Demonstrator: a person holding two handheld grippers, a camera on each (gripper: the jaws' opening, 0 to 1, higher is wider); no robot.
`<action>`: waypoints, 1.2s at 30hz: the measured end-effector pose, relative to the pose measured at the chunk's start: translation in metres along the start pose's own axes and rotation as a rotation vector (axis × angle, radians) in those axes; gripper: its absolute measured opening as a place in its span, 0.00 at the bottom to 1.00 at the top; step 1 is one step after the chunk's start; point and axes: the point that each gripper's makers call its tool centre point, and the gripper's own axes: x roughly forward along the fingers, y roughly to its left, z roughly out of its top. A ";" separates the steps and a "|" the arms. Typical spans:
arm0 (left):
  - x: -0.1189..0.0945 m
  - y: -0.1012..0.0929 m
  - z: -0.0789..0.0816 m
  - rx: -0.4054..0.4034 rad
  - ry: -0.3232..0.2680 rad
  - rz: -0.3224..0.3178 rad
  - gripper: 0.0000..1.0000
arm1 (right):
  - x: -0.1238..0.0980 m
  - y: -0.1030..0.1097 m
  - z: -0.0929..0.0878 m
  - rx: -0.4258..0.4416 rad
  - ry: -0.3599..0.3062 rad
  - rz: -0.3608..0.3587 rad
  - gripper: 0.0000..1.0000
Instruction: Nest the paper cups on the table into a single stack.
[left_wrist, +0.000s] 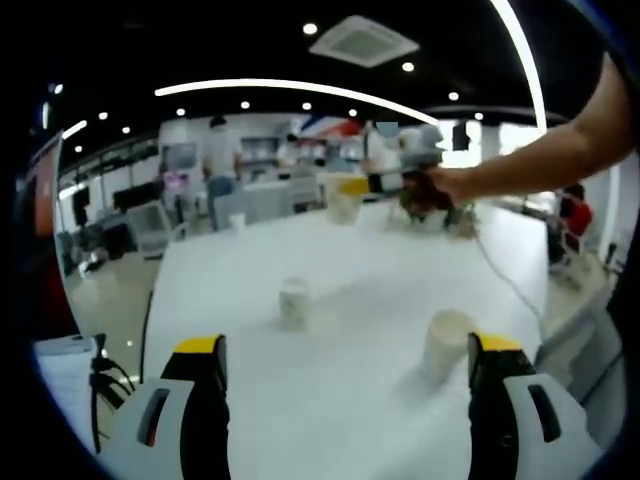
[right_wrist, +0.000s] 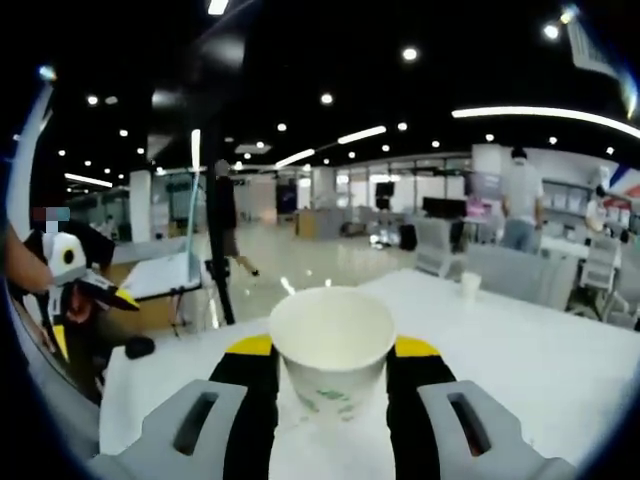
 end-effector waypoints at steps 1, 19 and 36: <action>0.000 0.000 0.000 -0.005 0.001 -0.002 0.98 | -0.001 0.001 0.001 -0.001 -0.001 -0.001 0.39; -0.014 -0.013 -0.002 -0.023 -0.008 -0.021 0.98 | -0.032 0.037 0.002 -0.011 0.002 -0.001 0.39; -0.025 -0.025 -0.002 -0.009 -0.008 -0.036 0.98 | -0.054 0.069 -0.003 -0.018 0.010 0.007 0.39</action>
